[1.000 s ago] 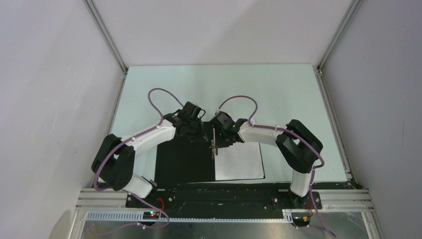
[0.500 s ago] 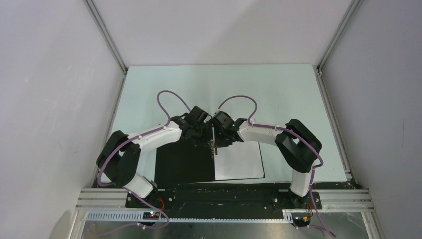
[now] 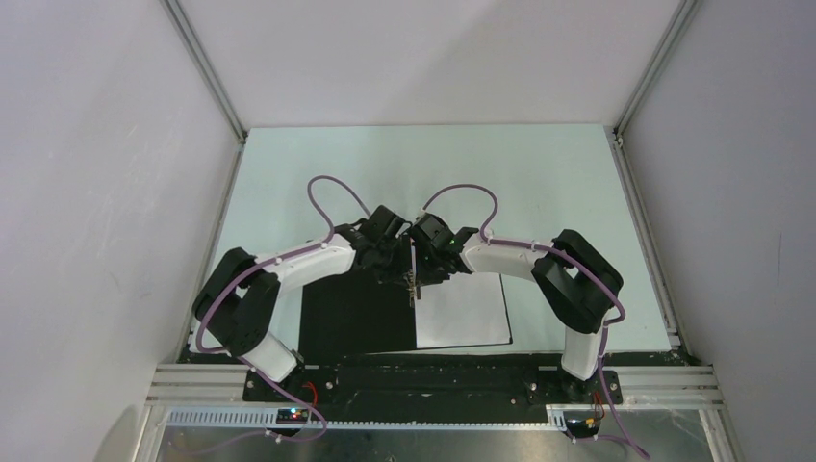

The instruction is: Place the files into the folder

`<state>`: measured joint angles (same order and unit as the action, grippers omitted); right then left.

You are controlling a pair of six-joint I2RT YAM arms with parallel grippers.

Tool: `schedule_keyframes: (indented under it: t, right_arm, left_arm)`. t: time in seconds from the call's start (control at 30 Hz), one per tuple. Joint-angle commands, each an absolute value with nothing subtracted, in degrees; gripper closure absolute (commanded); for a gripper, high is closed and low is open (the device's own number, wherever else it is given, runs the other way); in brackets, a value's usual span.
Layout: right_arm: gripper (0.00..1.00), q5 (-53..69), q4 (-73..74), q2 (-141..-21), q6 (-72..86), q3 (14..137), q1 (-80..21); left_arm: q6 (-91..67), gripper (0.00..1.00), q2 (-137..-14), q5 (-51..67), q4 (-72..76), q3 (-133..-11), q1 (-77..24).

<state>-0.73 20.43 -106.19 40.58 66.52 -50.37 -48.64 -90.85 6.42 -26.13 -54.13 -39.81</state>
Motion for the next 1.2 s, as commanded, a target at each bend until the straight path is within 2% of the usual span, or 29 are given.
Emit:
schedule_keyframes:
  t: [0.0, 0.23, 0.77, 1.17]
  right_arm:
    - [0.85, -1.6, 19.4, -106.7, 40.9, 67.1, -49.9]
    - [0.85, -1.2, 19.4, -105.4, 41.5, 67.3, -49.5]
    - [0.84, -3.8, 25.2, -102.4, 43.5, 71.2, -50.1]
    - [0.79, -14.9, 36.6, -102.2, 40.4, 82.4, -55.8]
  left_arm:
    - [-48.9, 0.89, -89.9, 7.0, -26.8, -54.2, -39.4]
    - [-47.7, 0.84, -84.9, 6.7, -27.0, -51.7, -34.8]
    - [-54.7, 0.87, -71.5, 2.9, -26.6, -33.8, -26.0]
    - [-63.6, 0.87, -66.6, 0.2, -26.7, -28.3, -25.6]
